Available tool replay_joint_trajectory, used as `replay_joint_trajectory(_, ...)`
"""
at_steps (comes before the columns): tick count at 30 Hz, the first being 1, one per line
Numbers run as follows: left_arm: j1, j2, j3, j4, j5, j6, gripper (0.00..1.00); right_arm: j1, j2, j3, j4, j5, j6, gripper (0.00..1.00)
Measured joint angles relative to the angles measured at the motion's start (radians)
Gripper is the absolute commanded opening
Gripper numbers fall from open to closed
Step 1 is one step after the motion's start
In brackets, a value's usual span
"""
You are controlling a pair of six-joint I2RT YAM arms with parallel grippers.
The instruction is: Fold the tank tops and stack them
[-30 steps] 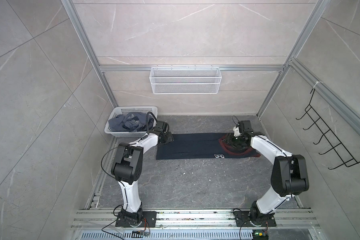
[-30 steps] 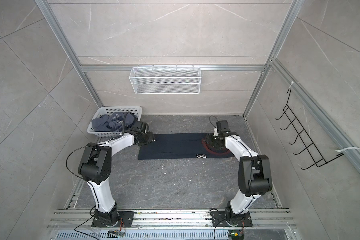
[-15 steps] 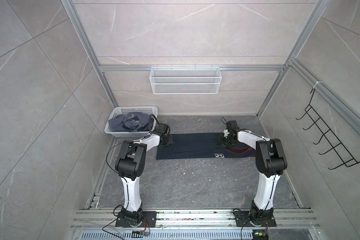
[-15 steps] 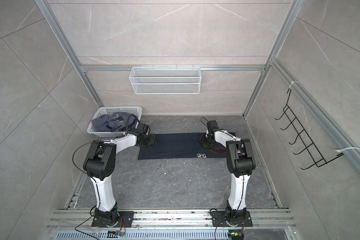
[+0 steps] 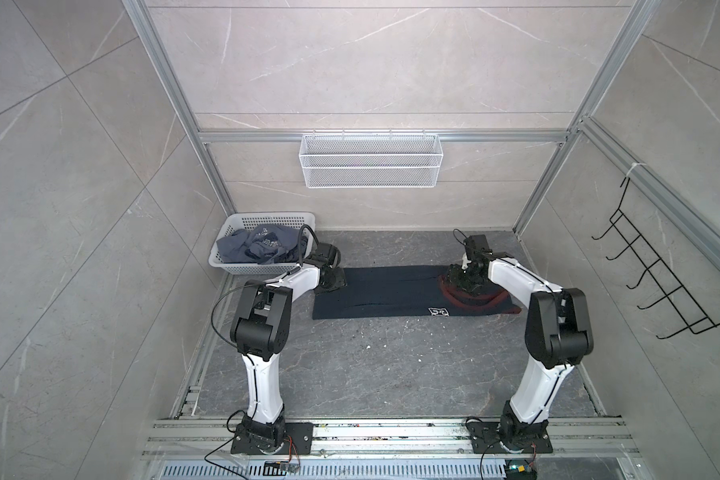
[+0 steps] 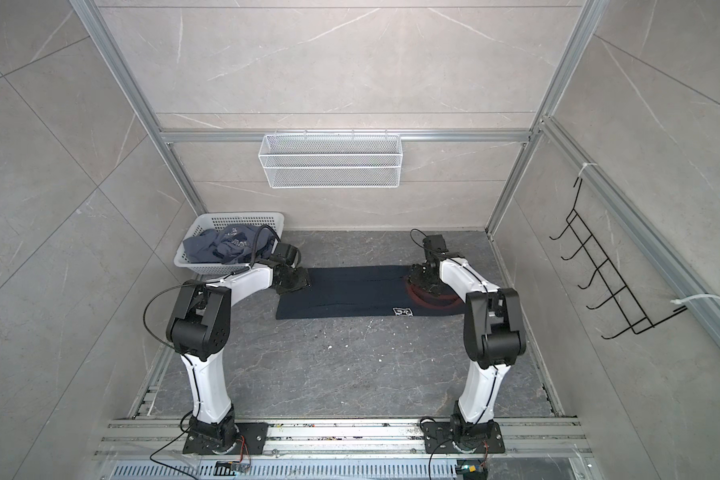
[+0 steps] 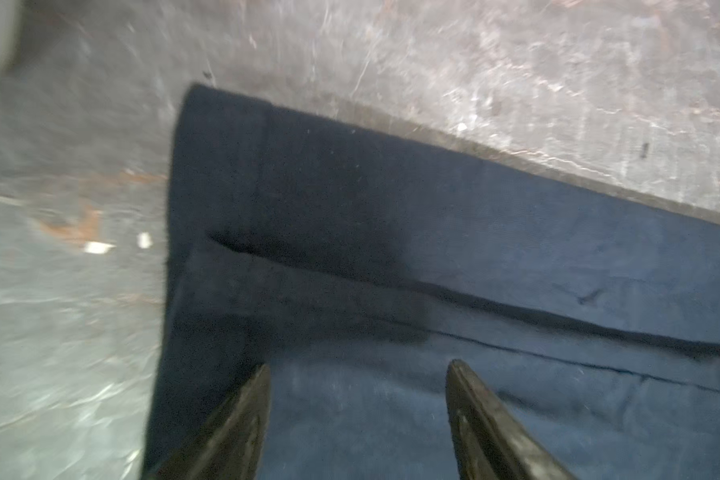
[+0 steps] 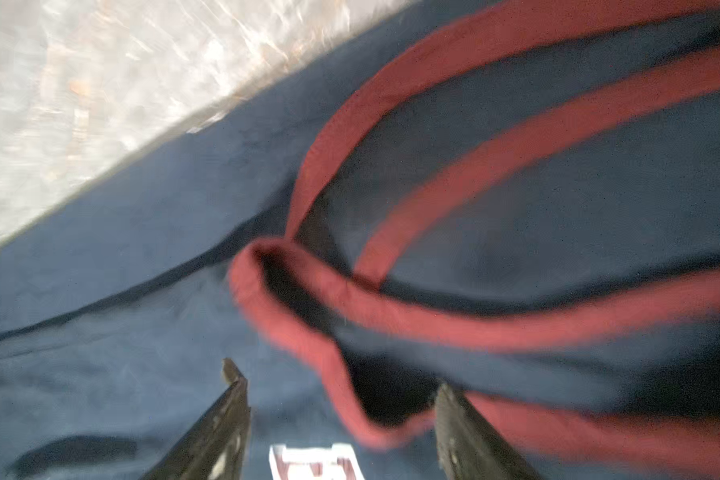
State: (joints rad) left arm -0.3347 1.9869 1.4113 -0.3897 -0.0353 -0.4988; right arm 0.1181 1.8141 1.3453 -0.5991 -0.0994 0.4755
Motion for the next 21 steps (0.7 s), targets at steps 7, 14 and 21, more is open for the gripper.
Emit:
replay_joint_trajectory(7, -0.058, 0.010, 0.122, -0.033, -0.001, 0.066, 0.70, 0.063, -0.064, -0.098, -0.010, 0.033, 0.039, 0.77)
replay_joint_trajectory(14, -0.055, 0.143, 0.134, -0.041, 0.011, 0.092, 0.70, 0.106, 0.105, -0.050, -0.011, 0.025, 0.044, 0.78)
replay_joint_trajectory(21, -0.055, 0.083, 0.018, 0.032, 0.012, 0.090, 0.70, 0.105, 0.263, 0.163, -0.093, 0.087, 0.000, 0.77)
